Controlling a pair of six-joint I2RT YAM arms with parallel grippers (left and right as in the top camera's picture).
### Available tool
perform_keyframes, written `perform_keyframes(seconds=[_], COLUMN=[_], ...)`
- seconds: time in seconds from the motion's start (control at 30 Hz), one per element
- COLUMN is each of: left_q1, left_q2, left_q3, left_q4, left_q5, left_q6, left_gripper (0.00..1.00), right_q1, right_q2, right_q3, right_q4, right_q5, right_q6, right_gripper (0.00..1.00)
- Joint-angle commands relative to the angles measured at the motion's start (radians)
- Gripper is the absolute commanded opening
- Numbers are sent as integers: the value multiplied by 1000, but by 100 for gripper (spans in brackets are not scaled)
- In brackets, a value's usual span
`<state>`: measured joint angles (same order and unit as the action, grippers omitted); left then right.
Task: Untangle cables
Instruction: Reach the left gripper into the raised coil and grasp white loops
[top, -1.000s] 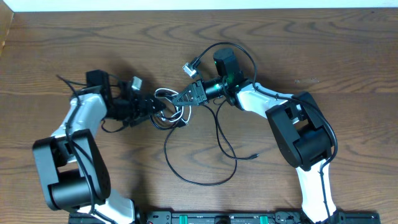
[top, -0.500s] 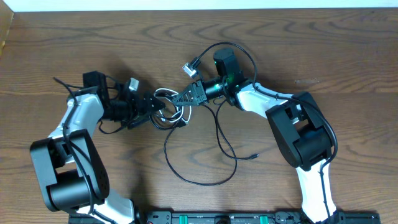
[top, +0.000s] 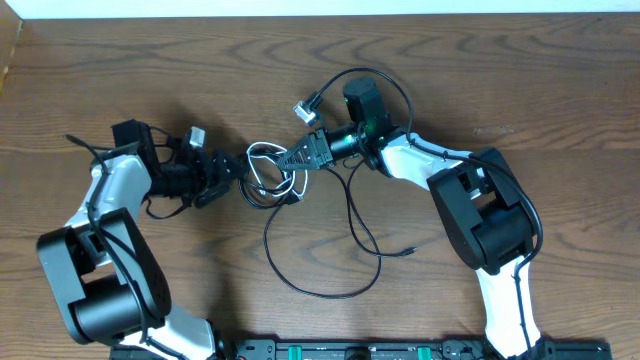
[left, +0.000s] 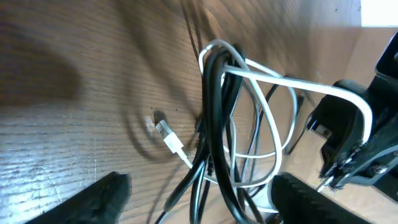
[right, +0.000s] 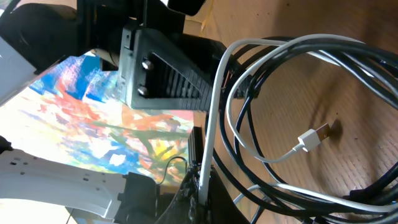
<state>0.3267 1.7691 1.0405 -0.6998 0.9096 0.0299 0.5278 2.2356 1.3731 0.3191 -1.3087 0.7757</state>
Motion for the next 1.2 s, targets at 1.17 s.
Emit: perform_keyframes(seconds=[1.17], left_q1=[-111], left_q2=[54], left_q3=[-6], left_q4=[81], left_q5=[-215], left_q6=[-69], left_gripper=[59], right_q1=[-2], right_q2=[1], right_q3=[4], right_q4=[2], right_q5=[-11], right_q6=[-22], right_gripper=[1])
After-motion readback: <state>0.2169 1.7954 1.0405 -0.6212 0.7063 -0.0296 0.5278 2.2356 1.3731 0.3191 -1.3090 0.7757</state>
